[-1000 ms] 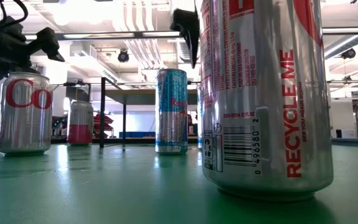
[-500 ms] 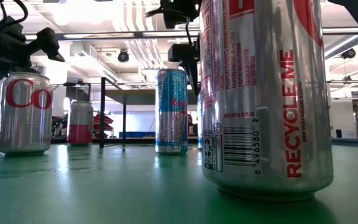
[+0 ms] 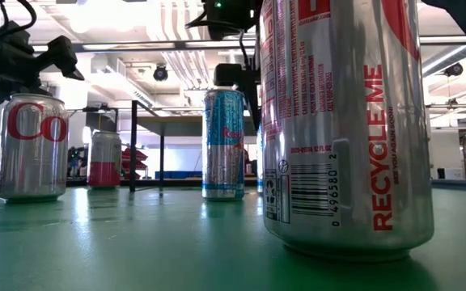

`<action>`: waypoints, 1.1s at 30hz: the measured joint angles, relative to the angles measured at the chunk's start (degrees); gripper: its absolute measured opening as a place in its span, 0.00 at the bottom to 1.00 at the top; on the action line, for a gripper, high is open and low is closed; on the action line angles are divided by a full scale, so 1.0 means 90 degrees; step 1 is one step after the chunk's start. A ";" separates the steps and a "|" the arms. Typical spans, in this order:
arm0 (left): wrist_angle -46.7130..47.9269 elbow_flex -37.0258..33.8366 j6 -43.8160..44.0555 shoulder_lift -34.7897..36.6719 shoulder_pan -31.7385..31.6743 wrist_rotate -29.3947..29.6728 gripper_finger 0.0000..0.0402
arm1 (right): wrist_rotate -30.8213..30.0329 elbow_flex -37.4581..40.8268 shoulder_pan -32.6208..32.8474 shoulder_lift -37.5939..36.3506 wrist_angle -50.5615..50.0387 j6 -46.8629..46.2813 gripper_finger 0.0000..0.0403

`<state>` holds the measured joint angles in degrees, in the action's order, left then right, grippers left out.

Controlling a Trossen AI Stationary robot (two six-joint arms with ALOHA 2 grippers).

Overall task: Place canned beverage on shelf
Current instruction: Put the top blue soda can on the shelf

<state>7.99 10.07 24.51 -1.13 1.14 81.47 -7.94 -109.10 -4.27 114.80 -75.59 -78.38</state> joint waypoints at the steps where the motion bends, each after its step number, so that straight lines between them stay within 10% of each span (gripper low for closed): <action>1: 0.0000 -0.0001 -0.0002 -0.0001 0.0001 0.0000 0.97 | 0.0036 0.0000 0.0010 0.0000 0.0007 -0.0026 0.56; 19: 0.0000 0.0000 0.0001 0.0000 -0.0002 0.0000 0.97 | -0.0064 -0.0236 0.0068 0.0002 -0.0461 -0.3770 0.56; 33: 0.0000 0.0000 0.0001 0.0000 -0.0002 0.0000 0.97 | -0.0115 -0.0032 0.0070 0.0046 -0.0380 -0.3766 0.62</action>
<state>7.99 10.07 24.51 -1.13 1.13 81.47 -8.97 -109.38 -3.64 115.22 -79.01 -112.28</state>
